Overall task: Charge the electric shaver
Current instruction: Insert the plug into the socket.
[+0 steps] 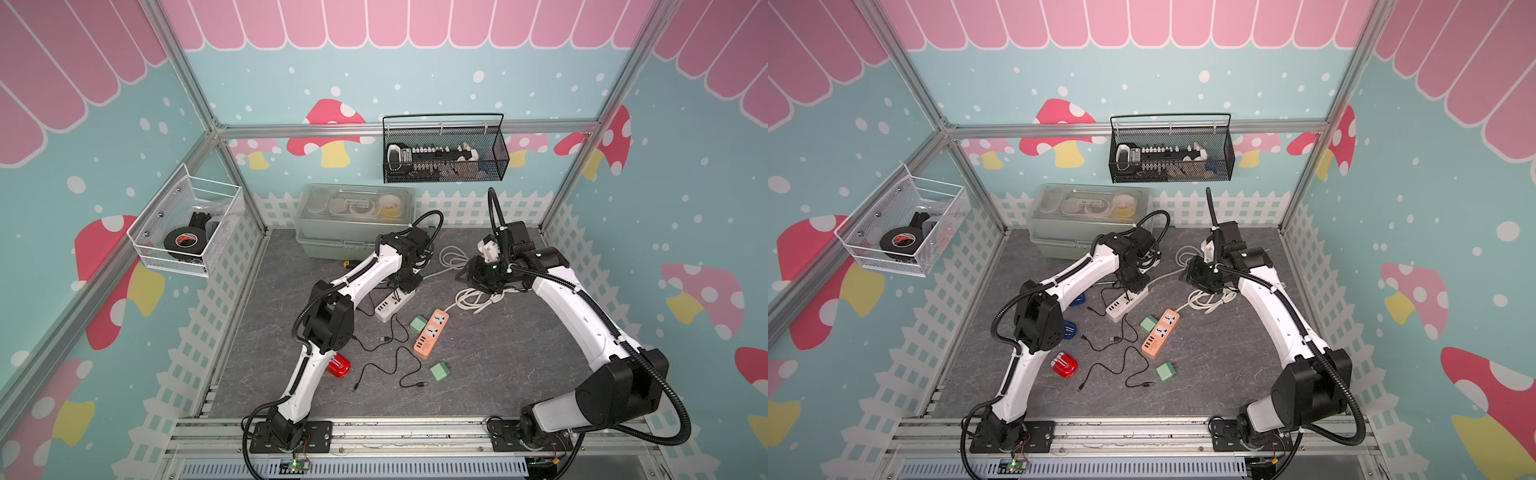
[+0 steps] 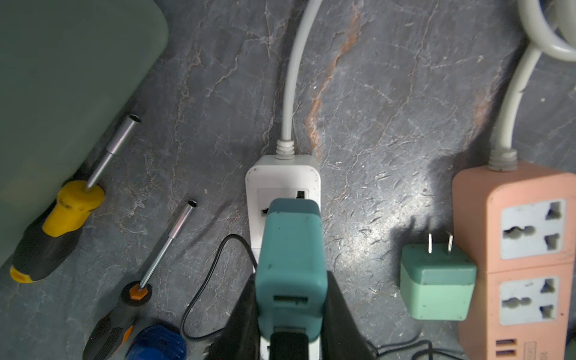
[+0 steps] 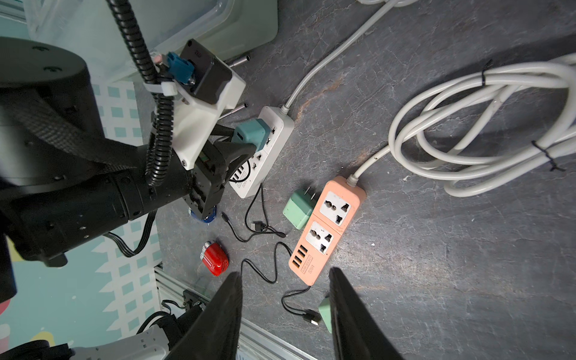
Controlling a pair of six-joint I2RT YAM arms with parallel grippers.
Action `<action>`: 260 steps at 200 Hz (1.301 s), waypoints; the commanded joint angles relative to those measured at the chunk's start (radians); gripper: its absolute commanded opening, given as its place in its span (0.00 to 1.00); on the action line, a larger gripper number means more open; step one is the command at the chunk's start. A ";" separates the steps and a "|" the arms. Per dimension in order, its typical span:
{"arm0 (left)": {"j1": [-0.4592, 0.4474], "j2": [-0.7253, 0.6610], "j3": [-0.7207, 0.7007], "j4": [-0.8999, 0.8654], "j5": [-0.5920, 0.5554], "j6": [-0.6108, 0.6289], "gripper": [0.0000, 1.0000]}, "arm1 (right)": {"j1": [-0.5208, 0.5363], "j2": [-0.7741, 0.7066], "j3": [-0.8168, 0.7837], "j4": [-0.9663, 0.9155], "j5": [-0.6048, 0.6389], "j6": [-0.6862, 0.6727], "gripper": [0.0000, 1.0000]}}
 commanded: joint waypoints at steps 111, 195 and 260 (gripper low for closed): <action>-0.008 0.018 0.005 -0.103 0.005 -0.006 0.00 | -0.116 -0.116 -0.222 0.091 -0.105 0.037 0.51; -0.011 0.029 0.045 -0.152 -0.002 -0.041 0.00 | -0.120 -0.143 -0.262 0.064 -0.091 0.034 0.51; -0.010 0.096 0.082 -0.148 0.012 -0.038 0.00 | -0.121 -0.135 -0.254 0.055 -0.096 0.035 0.51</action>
